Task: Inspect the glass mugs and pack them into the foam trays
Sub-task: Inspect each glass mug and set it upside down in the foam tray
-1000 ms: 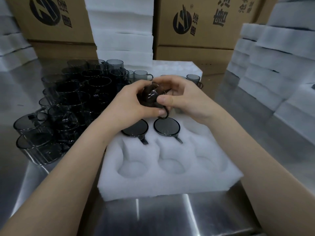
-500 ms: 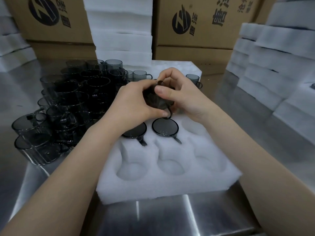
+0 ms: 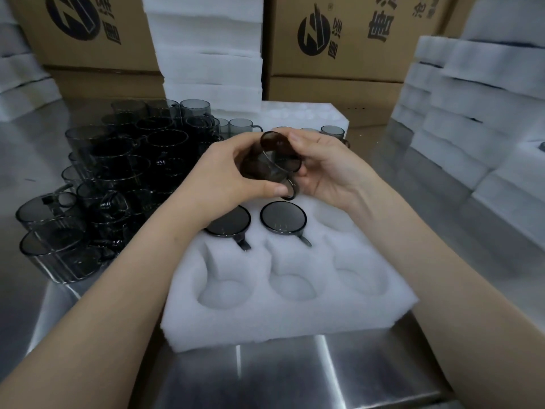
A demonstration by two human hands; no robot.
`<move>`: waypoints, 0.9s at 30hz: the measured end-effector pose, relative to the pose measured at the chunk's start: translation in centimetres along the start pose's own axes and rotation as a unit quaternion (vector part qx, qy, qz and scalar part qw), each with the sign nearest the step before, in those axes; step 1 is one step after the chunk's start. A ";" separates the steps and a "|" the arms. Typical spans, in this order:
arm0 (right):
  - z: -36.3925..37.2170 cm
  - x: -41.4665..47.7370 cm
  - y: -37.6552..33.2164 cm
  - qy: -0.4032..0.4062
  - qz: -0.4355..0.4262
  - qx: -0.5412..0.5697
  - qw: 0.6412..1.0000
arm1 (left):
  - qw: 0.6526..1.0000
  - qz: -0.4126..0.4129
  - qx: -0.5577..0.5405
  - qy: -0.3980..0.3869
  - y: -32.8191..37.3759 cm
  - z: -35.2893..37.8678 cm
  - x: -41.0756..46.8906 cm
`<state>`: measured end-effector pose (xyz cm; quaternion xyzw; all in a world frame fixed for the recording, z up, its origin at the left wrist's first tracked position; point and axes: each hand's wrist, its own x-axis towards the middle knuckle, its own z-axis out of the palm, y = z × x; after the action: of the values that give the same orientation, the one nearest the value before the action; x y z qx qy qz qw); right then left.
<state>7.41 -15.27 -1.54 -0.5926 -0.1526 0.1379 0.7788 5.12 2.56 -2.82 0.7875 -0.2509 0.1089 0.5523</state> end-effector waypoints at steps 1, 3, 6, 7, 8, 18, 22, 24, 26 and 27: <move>-0.2 -0.1 0.0 -0.020 0.005 0.020 1.000 | 1.000 -0.002 -0.019 0.002 -0.1 -0.1 0.0; -0.5 -0.2 0.0 -0.056 0.008 0.040 0.998 | 0.998 -0.007 -0.057 0.005 -0.4 -0.3 -0.1; -0.4 -0.3 0.1 -0.088 -0.013 -0.004 0.996 | 0.997 -0.014 -0.081 0.008 -0.6 -0.3 0.0; -0.3 -0.3 0.1 -0.082 -0.021 -0.035 0.996 | 0.997 -0.016 -0.075 0.009 -0.6 -0.3 0.0; -0.2 -0.2 0.2 -0.067 -0.028 -0.072 0.995 | 0.998 -0.017 -0.065 0.010 -0.6 -0.3 0.0; 1.6 -0.3 0.4 0.123 -0.129 -0.291 0.940 | 0.993 0.007 0.116 0.025 0.1 0.6 0.0; 1.4 -0.2 0.0 0.158 -0.102 -0.239 0.952 | 0.995 0.018 0.092 0.016 0.2 0.6 -0.1; 1.2 -0.3 0.0 0.117 -0.081 -0.166 0.976 | 0.998 0.020 0.051 0.019 0.2 0.5 -0.1; 1.0 -0.3 0.0 0.065 -0.065 -0.082 0.992 | 0.999 0.017 0.018 0.030 0.1 0.4 -0.2; 0.9 -0.3 0.1 0.043 -0.063 -0.051 0.996 | 0.999 0.014 0.007 0.038 0.0 0.4 -0.2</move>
<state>6.81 -14.61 -1.42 -0.6260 -0.1629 0.0556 0.7606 4.93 2.27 -3.03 0.7829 -0.2400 0.1482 0.5545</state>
